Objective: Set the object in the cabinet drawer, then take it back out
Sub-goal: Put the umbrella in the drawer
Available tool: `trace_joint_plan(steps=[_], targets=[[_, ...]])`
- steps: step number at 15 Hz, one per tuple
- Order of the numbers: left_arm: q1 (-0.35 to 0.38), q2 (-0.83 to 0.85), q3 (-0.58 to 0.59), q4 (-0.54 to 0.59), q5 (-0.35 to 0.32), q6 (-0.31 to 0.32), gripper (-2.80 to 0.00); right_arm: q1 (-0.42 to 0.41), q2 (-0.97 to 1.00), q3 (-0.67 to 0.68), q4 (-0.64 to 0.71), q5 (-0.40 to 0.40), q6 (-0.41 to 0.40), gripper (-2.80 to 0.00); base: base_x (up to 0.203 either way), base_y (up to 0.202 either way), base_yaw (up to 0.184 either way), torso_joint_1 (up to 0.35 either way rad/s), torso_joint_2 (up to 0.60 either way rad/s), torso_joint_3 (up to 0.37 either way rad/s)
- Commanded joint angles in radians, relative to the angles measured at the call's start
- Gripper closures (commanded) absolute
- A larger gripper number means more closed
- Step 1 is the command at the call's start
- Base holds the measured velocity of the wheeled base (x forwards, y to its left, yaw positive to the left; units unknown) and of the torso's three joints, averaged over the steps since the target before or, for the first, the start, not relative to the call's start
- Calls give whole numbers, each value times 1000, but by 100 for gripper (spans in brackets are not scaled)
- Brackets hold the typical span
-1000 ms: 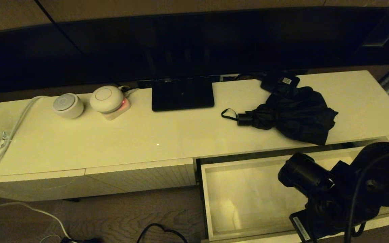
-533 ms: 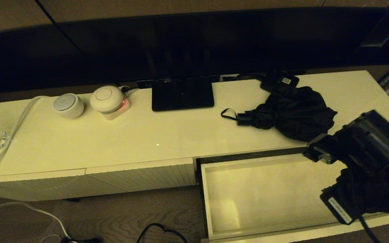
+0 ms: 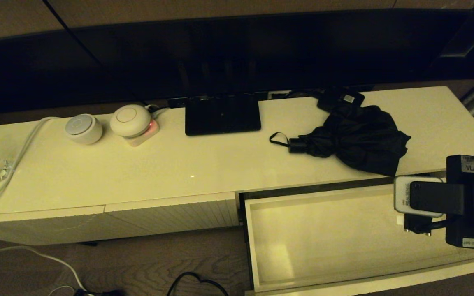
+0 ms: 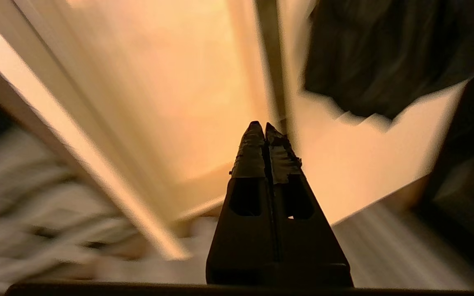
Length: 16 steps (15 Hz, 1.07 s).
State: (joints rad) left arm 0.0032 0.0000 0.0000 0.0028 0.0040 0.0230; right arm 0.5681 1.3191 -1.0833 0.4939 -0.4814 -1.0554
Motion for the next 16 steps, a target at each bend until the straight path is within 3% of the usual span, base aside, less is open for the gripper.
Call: trace_joint_plan(steps=[1, 3, 4, 8, 12, 15, 16], targets=[[0, 0, 3, 0, 1, 0, 0, -8, 36, -20, -20, 17, -193, 0, 0, 0, 0, 0, 0, 0], [0, 0, 3, 0, 1, 0, 0, -26, 61, -22, -65, 76, -352, 0, 0, 0, 0, 0, 0, 0], [0, 0, 3, 0, 1, 0, 0, -31, 82, -16, -90, 102, -390, 0, 0, 0, 0, 0, 0, 0], [0, 0, 3, 0, 1, 0, 0, -38, 134, -13, -142, 116, -423, 0, 0, 0, 0, 0, 0, 0], [0, 0, 3, 0, 1, 0, 0, -86, 146, -10, -214, 128, -533, 0, 0, 0, 0, 0, 0, 0], [0, 0, 3, 0, 1, 0, 0, -86, 144, -3, -279, 130, -534, 0, 0, 0, 0, 0, 0, 0], [0, 0, 3, 0, 1, 0, 0, -85, 138, -4, -279, 130, -532, -99, 0, 0, 0, 0, 0, 0]])
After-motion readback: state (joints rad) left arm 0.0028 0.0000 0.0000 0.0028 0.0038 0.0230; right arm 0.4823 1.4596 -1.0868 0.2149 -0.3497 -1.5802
